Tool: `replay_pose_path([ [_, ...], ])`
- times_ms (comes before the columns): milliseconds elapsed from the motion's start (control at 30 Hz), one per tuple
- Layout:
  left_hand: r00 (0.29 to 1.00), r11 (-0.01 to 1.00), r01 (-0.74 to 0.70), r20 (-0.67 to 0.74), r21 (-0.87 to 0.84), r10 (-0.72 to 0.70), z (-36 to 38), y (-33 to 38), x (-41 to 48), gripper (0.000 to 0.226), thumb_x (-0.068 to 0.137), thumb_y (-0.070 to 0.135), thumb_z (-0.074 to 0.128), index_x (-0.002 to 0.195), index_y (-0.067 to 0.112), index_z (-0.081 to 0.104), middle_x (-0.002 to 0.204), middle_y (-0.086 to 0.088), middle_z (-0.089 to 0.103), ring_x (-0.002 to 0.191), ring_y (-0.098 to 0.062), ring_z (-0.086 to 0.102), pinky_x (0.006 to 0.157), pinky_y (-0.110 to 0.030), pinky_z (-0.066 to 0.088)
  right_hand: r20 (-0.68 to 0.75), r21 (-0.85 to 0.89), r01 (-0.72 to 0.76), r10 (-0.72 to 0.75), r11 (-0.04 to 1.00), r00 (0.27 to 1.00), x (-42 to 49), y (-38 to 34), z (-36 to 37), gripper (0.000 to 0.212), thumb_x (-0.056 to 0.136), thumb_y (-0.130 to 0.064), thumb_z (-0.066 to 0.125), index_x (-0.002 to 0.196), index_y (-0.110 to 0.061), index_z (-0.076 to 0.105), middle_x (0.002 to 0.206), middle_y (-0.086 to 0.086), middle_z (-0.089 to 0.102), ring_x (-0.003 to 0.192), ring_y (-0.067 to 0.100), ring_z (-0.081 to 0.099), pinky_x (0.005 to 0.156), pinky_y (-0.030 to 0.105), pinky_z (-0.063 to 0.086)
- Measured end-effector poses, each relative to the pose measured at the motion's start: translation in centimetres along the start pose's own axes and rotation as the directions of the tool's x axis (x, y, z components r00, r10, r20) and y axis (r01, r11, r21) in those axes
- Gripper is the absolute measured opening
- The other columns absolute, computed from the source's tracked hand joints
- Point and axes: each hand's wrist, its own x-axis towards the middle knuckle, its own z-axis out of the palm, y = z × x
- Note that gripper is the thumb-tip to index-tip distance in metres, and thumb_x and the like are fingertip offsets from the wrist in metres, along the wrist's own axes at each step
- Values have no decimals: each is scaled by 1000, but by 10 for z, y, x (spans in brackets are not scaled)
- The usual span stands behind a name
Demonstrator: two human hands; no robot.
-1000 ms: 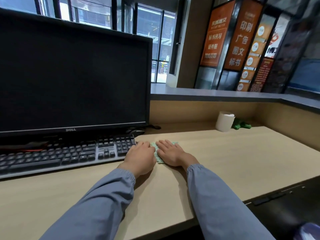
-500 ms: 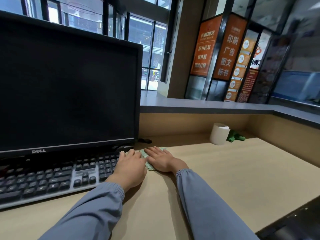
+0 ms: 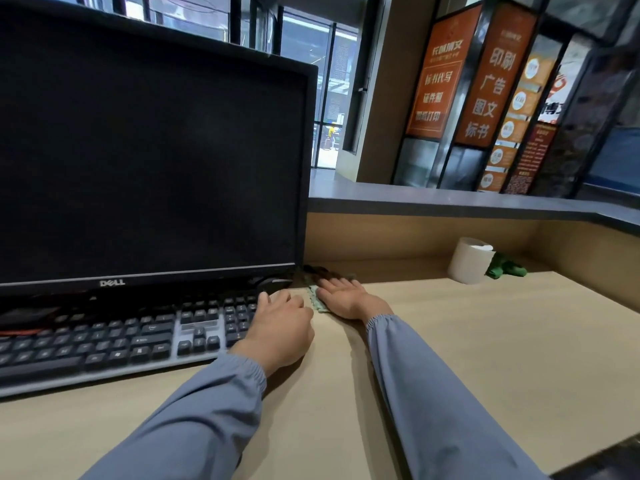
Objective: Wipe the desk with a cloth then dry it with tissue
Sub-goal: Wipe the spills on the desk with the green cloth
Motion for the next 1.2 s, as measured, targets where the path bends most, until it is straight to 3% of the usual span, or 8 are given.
replay_pose_path([
  [233,1000,1000,-13,1,-27,13,-4,12,-34,39,106,34,37,132,24,65,133,-2,58,129,-24,45,109,-55,26,-22,0,46,-46,999,999,-30,-4,15,58,110,-44,13,166,-30,2,174,-4,-3,159,17,-5,125,49,-1],
  [567,1000,997,-12,-3,-75,12,-21,41,-78,38,106,35,36,131,26,63,137,0,57,129,-22,47,108,-55,29,-13,2,73,-73,997,997,-121,-21,33,58,111,-43,13,166,-29,1,173,-5,-5,159,16,-8,126,52,-1],
  [933,1000,988,-15,-25,-157,11,-11,50,-125,42,106,40,33,138,32,59,135,4,56,126,-19,48,102,-44,33,-16,61,97,-96,993,995,-252,-37,58,59,110,-49,12,165,-33,0,172,-12,-8,156,7,-14,126,44,-8],
  [1200,998,964,-39,-65,-263,23,-5,43,-131,35,105,38,39,130,27,61,131,1,58,120,-22,52,102,-41,45,-83,72,75,-69,995,994,-319,-40,82,58,110,-50,15,165,-37,2,172,-15,-7,155,4,-15,126,42,-8],
])
